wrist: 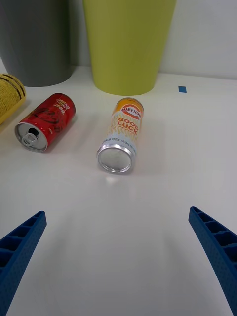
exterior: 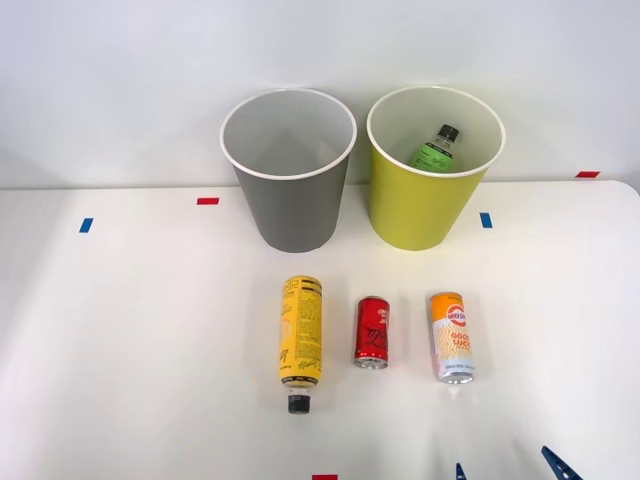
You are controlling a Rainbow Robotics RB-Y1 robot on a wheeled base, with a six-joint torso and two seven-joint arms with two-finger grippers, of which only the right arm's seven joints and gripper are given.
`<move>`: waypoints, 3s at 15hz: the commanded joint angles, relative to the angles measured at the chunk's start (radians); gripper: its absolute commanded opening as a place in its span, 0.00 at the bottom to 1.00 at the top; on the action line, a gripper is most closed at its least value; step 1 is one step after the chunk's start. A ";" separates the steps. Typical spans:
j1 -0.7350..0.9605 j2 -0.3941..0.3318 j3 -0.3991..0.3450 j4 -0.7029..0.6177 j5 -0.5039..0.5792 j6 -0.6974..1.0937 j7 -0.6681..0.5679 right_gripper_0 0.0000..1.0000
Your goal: Put cans in the gray bin, plastic bottles in the light green bin
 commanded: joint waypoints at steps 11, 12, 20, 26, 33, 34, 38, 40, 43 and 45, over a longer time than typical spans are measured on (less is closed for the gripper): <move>0.000 0.000 0.000 0.000 0.000 0.000 0.000 1.00; 0.000 0.000 0.000 0.000 0.000 0.000 0.000 1.00; -0.008 0.009 0.003 0.034 0.011 0.015 0.006 1.00; -0.054 0.008 0.003 -0.278 0.005 0.476 0.011 1.00; -0.331 0.081 -0.078 -0.387 -0.017 0.940 -0.149 1.00; -0.402 0.092 -0.087 -0.387 -0.015 1.029 -0.193 1.00; -0.600 0.110 -0.103 -0.387 0.032 1.315 -0.316 1.00; -0.701 0.120 -0.104 -0.387 0.049 1.479 -0.387 1.00; -0.836 0.123 -0.109 -0.385 0.061 1.697 -0.460 1.00; -0.917 0.114 -0.110 -0.371 0.063 1.832 -0.505 1.00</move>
